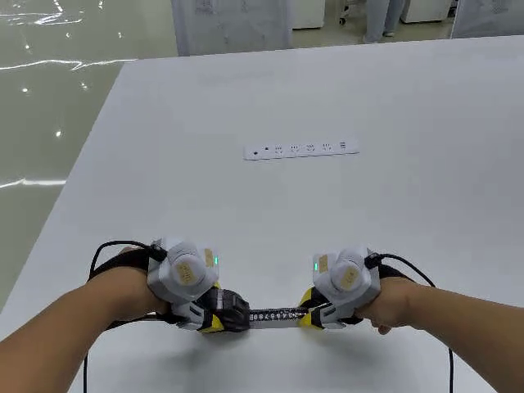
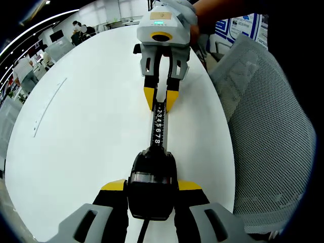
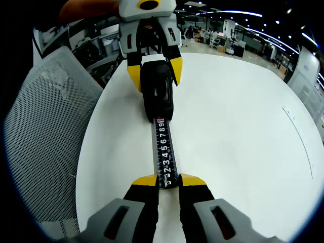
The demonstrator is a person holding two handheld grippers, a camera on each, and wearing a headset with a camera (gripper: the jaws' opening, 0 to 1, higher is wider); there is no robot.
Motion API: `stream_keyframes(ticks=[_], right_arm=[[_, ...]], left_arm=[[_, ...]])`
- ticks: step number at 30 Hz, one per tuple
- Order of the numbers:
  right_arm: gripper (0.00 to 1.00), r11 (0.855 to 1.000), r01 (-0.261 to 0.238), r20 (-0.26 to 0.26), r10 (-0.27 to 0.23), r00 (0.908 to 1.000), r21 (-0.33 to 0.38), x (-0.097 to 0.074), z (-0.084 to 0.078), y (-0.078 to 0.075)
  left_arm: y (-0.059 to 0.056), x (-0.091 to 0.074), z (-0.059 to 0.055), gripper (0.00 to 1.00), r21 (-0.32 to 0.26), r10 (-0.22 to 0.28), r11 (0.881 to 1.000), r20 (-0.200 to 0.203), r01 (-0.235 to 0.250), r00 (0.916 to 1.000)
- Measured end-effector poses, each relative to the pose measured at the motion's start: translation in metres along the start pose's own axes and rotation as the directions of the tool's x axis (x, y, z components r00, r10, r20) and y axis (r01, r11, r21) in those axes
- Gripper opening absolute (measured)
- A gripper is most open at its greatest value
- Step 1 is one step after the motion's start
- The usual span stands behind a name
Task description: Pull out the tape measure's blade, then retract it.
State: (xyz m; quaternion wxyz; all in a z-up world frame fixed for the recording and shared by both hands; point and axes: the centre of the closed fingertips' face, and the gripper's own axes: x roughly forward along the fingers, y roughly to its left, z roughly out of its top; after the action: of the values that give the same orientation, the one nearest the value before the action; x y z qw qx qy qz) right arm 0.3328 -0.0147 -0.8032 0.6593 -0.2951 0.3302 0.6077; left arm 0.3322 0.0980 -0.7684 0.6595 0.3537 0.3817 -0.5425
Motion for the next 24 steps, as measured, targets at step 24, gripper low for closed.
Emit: stream_keyframes(ticks=[24], right_arm=[[0.1,1.0,0.007,0.003,-0.007,1.0,0.006,-0.0083,-0.0096,-0.0011]], left_arm=[[-0.0005,0.0,0.0007,0.31,-0.001,0.001,1.0,-0.001,-0.001,1.0]])
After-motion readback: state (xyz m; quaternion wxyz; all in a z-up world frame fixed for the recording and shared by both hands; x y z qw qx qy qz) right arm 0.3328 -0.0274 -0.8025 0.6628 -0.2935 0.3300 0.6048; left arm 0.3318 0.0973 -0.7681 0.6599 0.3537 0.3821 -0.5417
